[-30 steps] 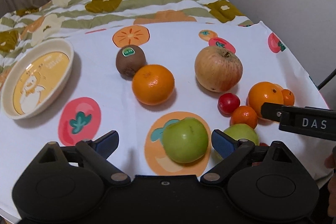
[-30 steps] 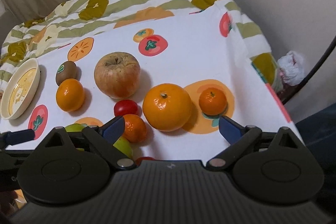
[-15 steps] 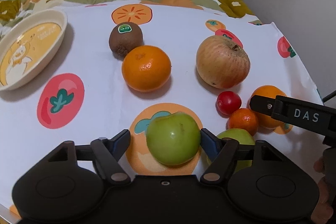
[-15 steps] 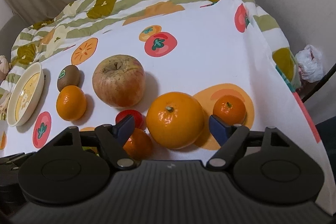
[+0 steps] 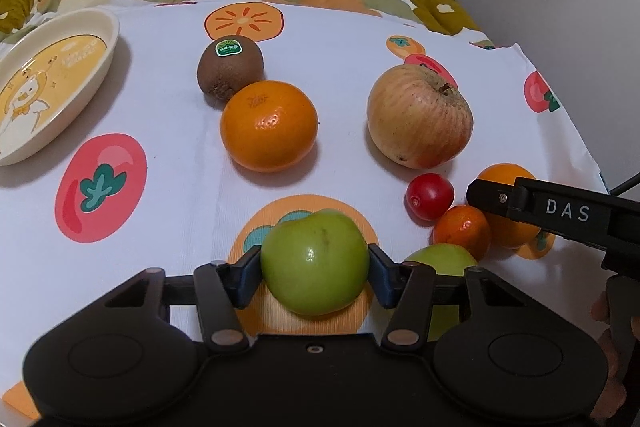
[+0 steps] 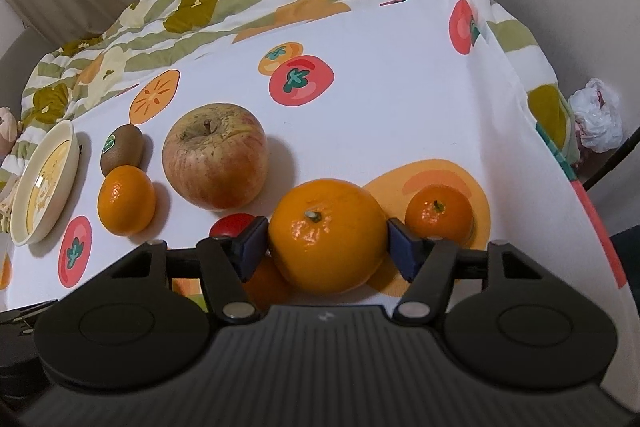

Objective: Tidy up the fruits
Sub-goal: 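Carry the green apple and orange toward the duck plate with both tools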

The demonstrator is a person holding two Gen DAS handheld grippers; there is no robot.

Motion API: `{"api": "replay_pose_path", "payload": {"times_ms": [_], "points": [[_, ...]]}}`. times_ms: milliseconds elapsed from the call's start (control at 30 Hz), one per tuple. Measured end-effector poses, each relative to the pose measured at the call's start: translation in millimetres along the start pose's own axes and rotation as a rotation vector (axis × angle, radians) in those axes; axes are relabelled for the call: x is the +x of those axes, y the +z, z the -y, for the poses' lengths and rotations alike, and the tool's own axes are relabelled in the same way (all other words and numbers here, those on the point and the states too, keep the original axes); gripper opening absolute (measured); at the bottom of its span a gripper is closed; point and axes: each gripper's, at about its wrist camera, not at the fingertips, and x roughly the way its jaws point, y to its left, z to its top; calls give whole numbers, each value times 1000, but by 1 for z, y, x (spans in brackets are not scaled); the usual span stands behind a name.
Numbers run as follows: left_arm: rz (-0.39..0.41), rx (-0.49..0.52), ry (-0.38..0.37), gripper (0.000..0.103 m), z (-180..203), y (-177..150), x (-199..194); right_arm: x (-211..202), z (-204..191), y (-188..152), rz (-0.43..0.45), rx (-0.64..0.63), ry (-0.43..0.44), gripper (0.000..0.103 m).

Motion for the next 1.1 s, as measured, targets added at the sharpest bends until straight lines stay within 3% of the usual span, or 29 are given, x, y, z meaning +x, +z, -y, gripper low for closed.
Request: {"api": "replay_pose_path", "payload": {"times_ms": [400, 633, 900, 1100], "points": [[40, 24, 25, 58, 1, 2, -11, -8, 0, 3, 13, -7, 15, 77], [94, 33, 40, 58, 3, 9, -41, -36, -9, 13, 42, -38, 38, 77], [174, 32, 71, 58, -12, 19, -81, -72, -45, 28, 86, -121, 71, 77], [213, -13, 77, 59, -46, 31, -105, -80, -89, 38, 94, -181, 105, 77]]}}
